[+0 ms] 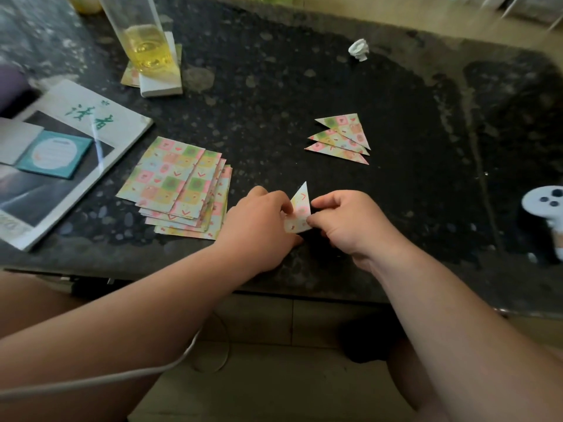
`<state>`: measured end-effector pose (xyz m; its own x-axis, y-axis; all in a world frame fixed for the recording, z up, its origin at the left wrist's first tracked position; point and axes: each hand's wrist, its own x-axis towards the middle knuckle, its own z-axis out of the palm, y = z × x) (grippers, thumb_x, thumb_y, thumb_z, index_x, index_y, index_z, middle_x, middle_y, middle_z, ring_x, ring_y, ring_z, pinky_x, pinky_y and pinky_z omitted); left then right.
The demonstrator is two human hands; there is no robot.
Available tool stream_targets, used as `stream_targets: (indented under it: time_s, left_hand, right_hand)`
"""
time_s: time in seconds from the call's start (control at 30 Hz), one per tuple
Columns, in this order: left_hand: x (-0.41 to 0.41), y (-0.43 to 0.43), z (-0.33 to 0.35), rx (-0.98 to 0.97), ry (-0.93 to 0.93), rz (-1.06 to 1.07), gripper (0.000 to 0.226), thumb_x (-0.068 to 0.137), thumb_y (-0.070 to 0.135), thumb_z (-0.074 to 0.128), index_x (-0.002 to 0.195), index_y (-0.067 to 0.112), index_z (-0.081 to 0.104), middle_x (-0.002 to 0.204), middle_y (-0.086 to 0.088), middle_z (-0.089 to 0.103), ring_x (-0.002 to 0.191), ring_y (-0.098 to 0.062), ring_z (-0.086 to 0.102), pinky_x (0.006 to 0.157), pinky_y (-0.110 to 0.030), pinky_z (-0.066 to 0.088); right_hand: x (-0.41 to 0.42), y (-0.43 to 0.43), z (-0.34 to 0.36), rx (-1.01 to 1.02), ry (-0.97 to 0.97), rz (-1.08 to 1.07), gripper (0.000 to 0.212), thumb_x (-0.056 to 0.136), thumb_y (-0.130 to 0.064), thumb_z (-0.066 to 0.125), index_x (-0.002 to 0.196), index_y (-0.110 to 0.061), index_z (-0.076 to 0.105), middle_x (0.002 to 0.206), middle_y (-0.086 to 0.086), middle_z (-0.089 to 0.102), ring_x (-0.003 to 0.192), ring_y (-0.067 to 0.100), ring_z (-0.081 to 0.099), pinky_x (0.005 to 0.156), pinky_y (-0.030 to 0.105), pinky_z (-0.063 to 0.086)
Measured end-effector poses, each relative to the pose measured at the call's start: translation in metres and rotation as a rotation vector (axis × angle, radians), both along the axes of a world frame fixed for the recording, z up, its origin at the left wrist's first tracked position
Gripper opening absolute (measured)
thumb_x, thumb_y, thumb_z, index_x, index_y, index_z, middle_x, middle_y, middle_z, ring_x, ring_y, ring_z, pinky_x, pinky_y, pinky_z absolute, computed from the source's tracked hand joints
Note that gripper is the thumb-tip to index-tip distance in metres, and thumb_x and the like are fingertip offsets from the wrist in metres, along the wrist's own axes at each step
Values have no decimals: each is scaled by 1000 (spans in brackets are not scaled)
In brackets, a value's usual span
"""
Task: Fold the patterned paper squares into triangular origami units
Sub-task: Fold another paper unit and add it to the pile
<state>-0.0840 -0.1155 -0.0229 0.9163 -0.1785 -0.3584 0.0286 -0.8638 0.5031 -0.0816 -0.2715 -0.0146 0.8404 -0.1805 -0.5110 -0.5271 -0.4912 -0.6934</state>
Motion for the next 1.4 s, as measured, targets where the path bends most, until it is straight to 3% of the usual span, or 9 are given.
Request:
stream_targets:
  time_s: [0.1, 0.17, 0.3, 0.4, 0.5, 0.77, 0.9, 1.07, 1.4]
  left_hand:
    - [-2, 3, 0, -36, -17, 17, 48, 82, 46, 79, 123, 32, 58, 127, 5, 46, 107, -19, 56, 94, -39, 52]
    - [-2, 5, 2, -58, -23, 36, 60, 81, 47, 80, 131, 31, 51, 127, 5, 49, 107, -17, 56, 92, -37, 53]
    - [4, 7, 14, -192, 68, 121, 85, 77, 59, 79, 146, 27, 39, 102, 16, 59, 89, -3, 59, 70, -24, 49]
    - [11, 10, 19, -336, 140, 208, 46, 85, 62, 70, 115, 29, 61, 93, 12, 69, 80, -1, 63, 66, -25, 51]
    - [14, 13, 20, -607, 185, 332, 23, 98, 43, 64, 92, 23, 75, 74, 9, 72, 61, -4, 59, 59, -27, 47]
    - [12, 8, 39, -1243, 449, 644, 10, 100, 9, 60, 99, 0, 64, 78, -14, 70, 62, -18, 68, 57, -26, 59]
    - [15, 13, 43, -1200, 290, 678, 23, 99, 5, 61, 121, 10, 57, 82, -13, 73, 65, -23, 72, 56, -29, 59]
    - [20, 22, 47, -1117, 206, 649, 2, 98, 4, 64, 98, 6, 65, 80, -12, 72, 63, -19, 72, 53, -26, 57]
    - [21, 28, 50, -1208, 315, 697, 5, 92, -3, 65, 86, -4, 65, 68, -10, 72, 71, -19, 74, 66, -28, 62]
  right_hand:
    - [0, 2, 0, -40, -29, 22, 21, 85, -15, 79, 101, -27, 75, 100, -6, 75, 92, 12, 69, 80, 32, 58]
    - [-1, 3, 1, -47, -38, 44, 18, 87, -16, 79, 84, -32, 72, 97, -9, 75, 88, 8, 69, 74, 28, 58]
    - [-1, 4, 9, -3, -56, 89, 12, 92, -20, 75, 88, -31, 75, 93, -11, 74, 90, 7, 69, 69, 26, 54]
    - [0, -2, 21, 89, -99, 78, 7, 93, -26, 75, 87, -26, 79, 86, -9, 76, 88, 10, 70, 69, 29, 52]
    - [1, -8, 30, 201, -78, 98, 10, 93, -28, 74, 86, -22, 79, 85, -7, 77, 85, 10, 70, 65, 26, 47]
    - [-3, -3, 31, 543, -72, -149, 15, 97, -15, 69, 111, -20, 70, 101, 3, 79, 93, 21, 77, 79, 40, 63]
    - [-4, -2, 32, 482, -127, -129, 15, 97, -12, 69, 109, -20, 70, 99, 1, 80, 93, 20, 77, 86, 46, 62]
    - [-4, -3, 33, 406, -227, -106, 16, 96, -13, 70, 107, -24, 68, 99, -1, 80, 89, 13, 77, 72, 33, 61]
    - [-5, 0, 36, 413, -237, -143, 14, 99, -17, 67, 109, -28, 67, 93, -3, 79, 67, 17, 73, 45, 24, 45]
